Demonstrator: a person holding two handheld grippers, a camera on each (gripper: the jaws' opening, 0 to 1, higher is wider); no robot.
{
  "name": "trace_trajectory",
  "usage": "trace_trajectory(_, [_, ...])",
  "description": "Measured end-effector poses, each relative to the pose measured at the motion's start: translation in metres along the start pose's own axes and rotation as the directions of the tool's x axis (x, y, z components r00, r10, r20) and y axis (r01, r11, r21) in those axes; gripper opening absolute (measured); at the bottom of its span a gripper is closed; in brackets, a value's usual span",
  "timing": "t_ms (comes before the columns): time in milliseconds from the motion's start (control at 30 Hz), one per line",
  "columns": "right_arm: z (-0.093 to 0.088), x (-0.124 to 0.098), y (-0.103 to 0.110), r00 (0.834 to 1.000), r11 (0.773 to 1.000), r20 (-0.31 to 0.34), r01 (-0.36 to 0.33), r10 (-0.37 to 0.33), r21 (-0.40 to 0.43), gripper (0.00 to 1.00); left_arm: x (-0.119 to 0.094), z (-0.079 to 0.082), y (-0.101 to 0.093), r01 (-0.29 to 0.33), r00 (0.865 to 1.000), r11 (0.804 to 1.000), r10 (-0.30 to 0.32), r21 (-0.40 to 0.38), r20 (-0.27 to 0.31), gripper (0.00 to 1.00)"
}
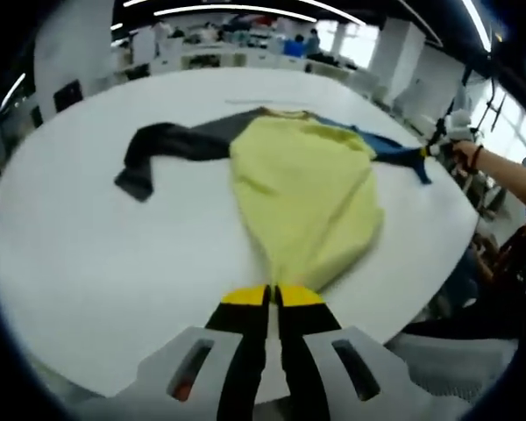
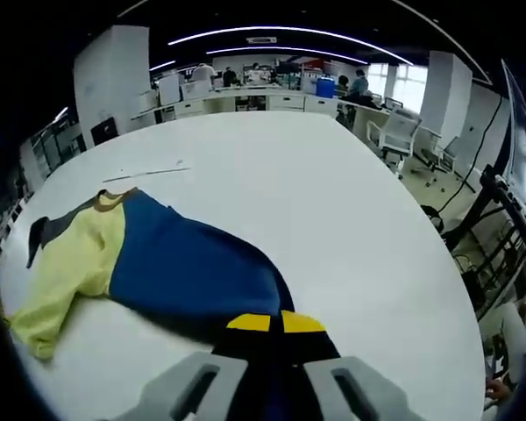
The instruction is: Fold the garment on the visible template until the final outline fits inside the template.
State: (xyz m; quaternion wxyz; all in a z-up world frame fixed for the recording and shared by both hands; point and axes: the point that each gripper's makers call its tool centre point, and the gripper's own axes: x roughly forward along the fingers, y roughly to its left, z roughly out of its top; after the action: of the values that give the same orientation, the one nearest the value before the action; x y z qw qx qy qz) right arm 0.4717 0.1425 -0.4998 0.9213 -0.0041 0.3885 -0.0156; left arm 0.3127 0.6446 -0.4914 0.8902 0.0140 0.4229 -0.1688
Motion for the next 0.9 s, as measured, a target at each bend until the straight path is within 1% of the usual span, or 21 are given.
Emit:
trace_trajectory(33, [0.000,0.001,0.000,1.000,1.000,0.003,0.000,0.000,0.003,0.00,0.001,-0.003,0.003,-0.015,1.000,0.999,0.016,0.035,-0.026,0.00])
trace_trajectory(67, [0.001,0.000,0.000,1.000,1.000,0.005,-0.003,0.003,0.000,0.00,0.001,-0.003,0.006,-0.035,0.999,0.998,0.037,0.057,-0.034,0.01])
trace_trajectory(100, [0.001,0.000,0.002,1.000,1.000,0.010,-0.009,0.009,-0.005,0.01,0.001,-0.001,0.011,-0.066,0.997,0.993,0.069,0.099,-0.028,0.02])
trace_trajectory(133, [0.002,-0.001,0.003,1.000,1.000,0.016,-0.014,0.014,-0.005,0.05,0.002,0.003,0.009,-0.064,0.998,0.989,0.067,0.132,-0.015,0.05])
trace_trajectory(167, [0.003,-0.002,0.005,1.000,1.000,0.021,-0.021,0.021,-0.003,0.11,0.002,0.006,0.007,-0.059,0.998,0.990,0.060,0.130,-0.007,0.11])
trace_trajectory(233, [0.004,-0.005,0.007,0.999,1.000,0.030,-0.027,0.027,-0.009,0.19,0.002,0.013,0.002,-0.043,0.999,0.991,0.042,0.125,0.014,0.17])
trace_trajectory(267, [0.005,-0.006,0.008,0.999,0.999,0.034,-0.027,0.028,-0.021,0.23,0.003,0.018,-0.002,-0.028,0.999,0.992,0.024,0.127,0.029,0.17])
trace_trajectory(367, [0.007,-0.010,0.011,0.998,0.999,0.047,-0.041,0.042,-0.022,0.32,0.007,0.031,-0.021,0.034,0.997,0.990,-0.044,0.138,0.070,0.19])
trace_trajectory(400, [0.007,-0.012,0.013,0.997,0.999,0.049,-0.051,0.051,-0.017,0.36,0.008,0.037,-0.028,0.057,0.994,0.988,-0.069,0.144,0.086,0.21])
trace_trajectory(433, [0.007,-0.014,0.015,0.997,0.998,0.051,-0.057,0.058,-0.018,0.40,0.008,0.040,-0.032,0.066,0.992,0.987,-0.081,0.146,0.094,0.21])
trace_trajectory(467, [0.007,-0.016,0.017,0.996,0.998,0.057,-0.064,0.065,-0.021,0.44,0.010,0.046,-0.041,0.091,0.988,0.983,-0.109,0.162,0.106,0.21])
trace_trajectory(533, [0.008,-0.020,0.023,0.994,0.996,0.068,-0.079,0.081,-0.035,0.50,0.011,0.055,-0.055,0.127,0.980,0.973,-0.153,0.193,0.126,0.20])
trace_trajectory(600, [0.007,-0.023,0.028,0.992,0.995,0.074,-0.095,0.097,-0.034,0.57,0.013,0.061,-0.070,0.171,0.970,0.960,-0.203,0.222,0.131,0.21])
trace_trajectory(633, [0.007,-0.025,0.034,0.990,0.992,0.077,-0.118,0.121,-0.040,0.61,0.014,0.063,-0.076,0.189,0.966,0.955,-0.223,0.227,0.134,0.21])
trace_trajectory(700, [0.007,-0.029,0.042,0.986,0.989,0.083,-0.142,0.146,-0.050,0.65,0.016,0.066,-0.089,0.235,0.952,0.944,-0.271,0.232,0.139,0.21])
trace_trajectory(767, [0.008,-0.034,0.050,0.980,0.984,0.090,-0.170,0.175,-0.059,0.69,0.018,0.068,-0.099,0.265,0.943,0.933,-0.303,0.244,0.135,0.21])
trace_trajectory(867, [0.011,-0.040,0.060,0.972,0.977,0.106,-0.202,0.208,-0.061,0.75,0.022,0.069,-0.111,0.291,0.937,0.923,-0.328,0.253,0.118,0.22])
trace_trajectory(900, [0.012,-0.043,0.065,0.967,0.973,0.109,-0.223,0.229,-0.067,0.77,0.024,0.069,-0.116,0.306,0.933,0.917,-0.343,0.256,0.112,0.22])
